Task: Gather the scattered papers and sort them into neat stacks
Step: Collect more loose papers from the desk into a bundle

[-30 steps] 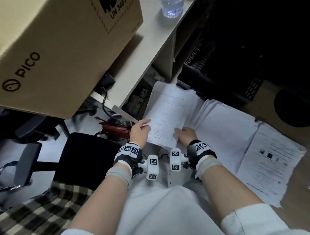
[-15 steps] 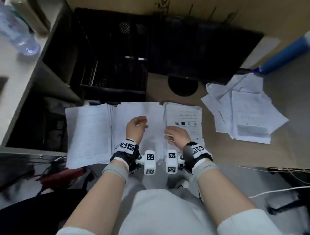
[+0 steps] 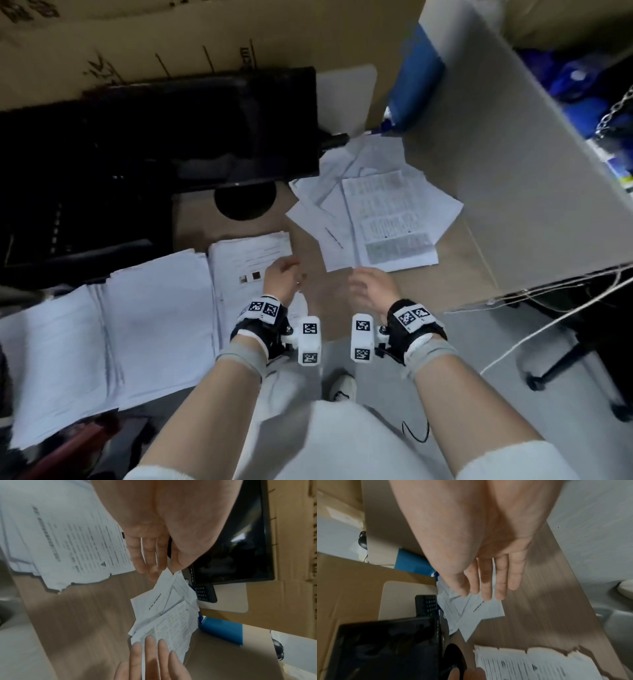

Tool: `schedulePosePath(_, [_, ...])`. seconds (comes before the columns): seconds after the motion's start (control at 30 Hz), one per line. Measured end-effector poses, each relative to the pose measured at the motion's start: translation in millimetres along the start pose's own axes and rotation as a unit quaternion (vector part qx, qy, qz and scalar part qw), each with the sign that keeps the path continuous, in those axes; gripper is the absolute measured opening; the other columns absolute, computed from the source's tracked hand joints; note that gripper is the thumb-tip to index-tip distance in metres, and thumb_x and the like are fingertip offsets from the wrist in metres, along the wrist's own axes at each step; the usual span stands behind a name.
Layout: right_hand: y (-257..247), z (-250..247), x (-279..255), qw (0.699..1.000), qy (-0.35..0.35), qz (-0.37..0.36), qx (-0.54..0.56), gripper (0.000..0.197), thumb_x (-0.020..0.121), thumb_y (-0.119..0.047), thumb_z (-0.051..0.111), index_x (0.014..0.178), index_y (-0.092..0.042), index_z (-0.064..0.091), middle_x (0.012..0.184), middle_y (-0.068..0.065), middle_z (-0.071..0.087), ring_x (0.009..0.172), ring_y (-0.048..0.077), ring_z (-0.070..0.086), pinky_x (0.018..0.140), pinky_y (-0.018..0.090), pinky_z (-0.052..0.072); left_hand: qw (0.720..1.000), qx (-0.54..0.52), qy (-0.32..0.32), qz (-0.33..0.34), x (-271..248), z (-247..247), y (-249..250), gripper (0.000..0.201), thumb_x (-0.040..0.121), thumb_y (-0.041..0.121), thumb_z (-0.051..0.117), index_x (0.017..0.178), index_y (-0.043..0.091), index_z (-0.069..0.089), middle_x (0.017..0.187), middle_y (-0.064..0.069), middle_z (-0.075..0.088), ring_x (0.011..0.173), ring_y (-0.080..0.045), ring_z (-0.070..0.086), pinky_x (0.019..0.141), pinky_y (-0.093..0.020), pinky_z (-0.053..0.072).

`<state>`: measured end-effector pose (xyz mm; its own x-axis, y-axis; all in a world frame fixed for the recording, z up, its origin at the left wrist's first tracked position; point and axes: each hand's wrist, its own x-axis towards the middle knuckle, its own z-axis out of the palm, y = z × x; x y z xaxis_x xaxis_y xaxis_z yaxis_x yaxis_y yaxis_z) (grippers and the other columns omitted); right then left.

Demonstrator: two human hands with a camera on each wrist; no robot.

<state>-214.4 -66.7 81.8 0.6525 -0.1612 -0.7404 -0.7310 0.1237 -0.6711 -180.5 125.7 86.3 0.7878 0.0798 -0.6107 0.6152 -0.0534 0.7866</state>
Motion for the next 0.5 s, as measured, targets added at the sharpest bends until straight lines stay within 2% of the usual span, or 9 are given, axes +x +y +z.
schedulePosePath(0.1, [-8.1, -28.2, 24.1, 1.000, 0.025, 0.018, 0.003, 0.022, 0.096, -0.011, 0.058, 0.117, -0.014, 0.062, 0.102, 0.008, 0.068, 0.089, 0.019, 0.063, 0.084, 0.034, 0.051, 0.999, 0.021, 0.010, -0.036, 36.5, 30.2, -2.7, 0.030, 0.094, 0.001, 0.051, 0.122, -0.003, 0.062, 0.100, -0.017, 0.065, 0.083, -0.028, 0.065, 0.071, -0.032, 0.052])
schedulePosePath(0.17, [-16.1, -45.5, 37.8, 0.999, 0.039, 0.030, -0.015, 0.019, 0.096, -0.011, 0.058, 0.115, -0.012, 0.063, 0.102, 0.007, 0.067, 0.090, 0.019, 0.063, 0.092, 0.037, 0.051, 0.997, 0.031, -0.003, -0.064, 60.5, 50.9, -4.4, 0.030, 0.099, -0.002, 0.049, 0.127, -0.007, 0.057, 0.098, -0.015, 0.061, 0.076, -0.023, 0.060, 0.070, -0.029, 0.048])
schedulePosePath(0.23, [-28.5, -64.5, 57.1, 0.996, 0.053, 0.033, -0.067, 0.025, 0.096, -0.012, 0.058, 0.120, -0.008, 0.064, 0.112, 0.007, 0.067, 0.098, 0.023, 0.065, 0.098, 0.039, 0.050, 0.996, 0.010, -0.024, -0.089, 85.2, 77.2, -3.5, 0.034, 0.101, 0.000, 0.049, 0.135, -0.002, 0.054, 0.106, -0.017, 0.061, 0.077, -0.019, 0.057, 0.070, -0.028, 0.046])
schedulePosePath(0.27, [-36.6, -72.1, 64.9, 0.993, 0.060, 0.035, -0.096, 0.028, 0.096, -0.013, 0.059, 0.123, -0.007, 0.063, 0.119, 0.009, 0.066, 0.105, 0.026, 0.065, 0.100, 0.040, 0.049, 0.994, 0.000, -0.030, -0.103, 94.7, 88.8, -3.7, 0.036, 0.100, 0.000, 0.050, 0.136, 0.001, 0.053, 0.112, -0.017, 0.060, 0.083, -0.022, 0.058, 0.073, -0.030, 0.047])
schedulePosePath(0.33, [-51.0, -87.7, 85.7, 0.986, 0.070, 0.042, -0.148, 0.033, 0.096, -0.016, 0.059, 0.128, -0.008, 0.061, 0.132, 0.010, 0.060, 0.119, 0.028, 0.059, 0.106, 0.041, 0.045, 0.991, -0.008, -0.039, -0.127, 108.4, 109.7, -0.7, 0.037, 0.097, 0.005, 0.056, 0.134, 0.007, 0.057, 0.120, -0.011, 0.059, 0.101, -0.027, 0.058, 0.086, -0.035, 0.050])
schedulePosePath(0.4, [-67.6, -100.8, 105.0, 0.977, 0.082, 0.044, -0.194, 0.038, 0.097, -0.019, 0.058, 0.134, -0.009, 0.057, 0.140, 0.008, 0.055, 0.127, 0.026, 0.053, 0.108, 0.033, 0.039, 0.988, 0.000, -0.046, -0.148, 122.3, 126.9, 2.2, 0.035, 0.089, 0.013, 0.061, 0.124, 0.016, 0.061, 0.134, -0.010, 0.060, 0.118, -0.031, 0.059, 0.101, -0.042, 0.049])
schedulePosePath(0.43, [-74.9, -106.6, 115.0, 0.973, 0.087, 0.044, -0.211, 0.042, 0.098, -0.019, 0.057, 0.138, -0.009, 0.053, 0.142, 0.007, 0.052, 0.130, 0.025, 0.050, 0.106, 0.028, 0.037, 0.987, 0.000, -0.050, -0.153, 127.8, 134.1, 4.5, 0.032, 0.090, 0.012, 0.059, 0.122, 0.018, 0.061, 0.139, -0.013, 0.059, 0.125, -0.035, 0.057, 0.107, -0.045, 0.047])
schedulePosePath(0.5, [-86.4, -115.9, 134.0, 0.971, 0.093, 0.056, -0.211, 0.050, 0.098, -0.022, 0.056, 0.146, -0.011, 0.043, 0.149, 0.007, 0.044, 0.133, 0.026, 0.046, 0.105, 0.030, 0.036, 0.986, 0.016, -0.037, -0.160, 135.1, 145.4, 10.1, 0.037, 0.097, 0.005, 0.054, 0.133, 0.008, 0.056, 0.142, -0.015, 0.055, 0.129, -0.039, 0.054, 0.105, -0.043, 0.044])
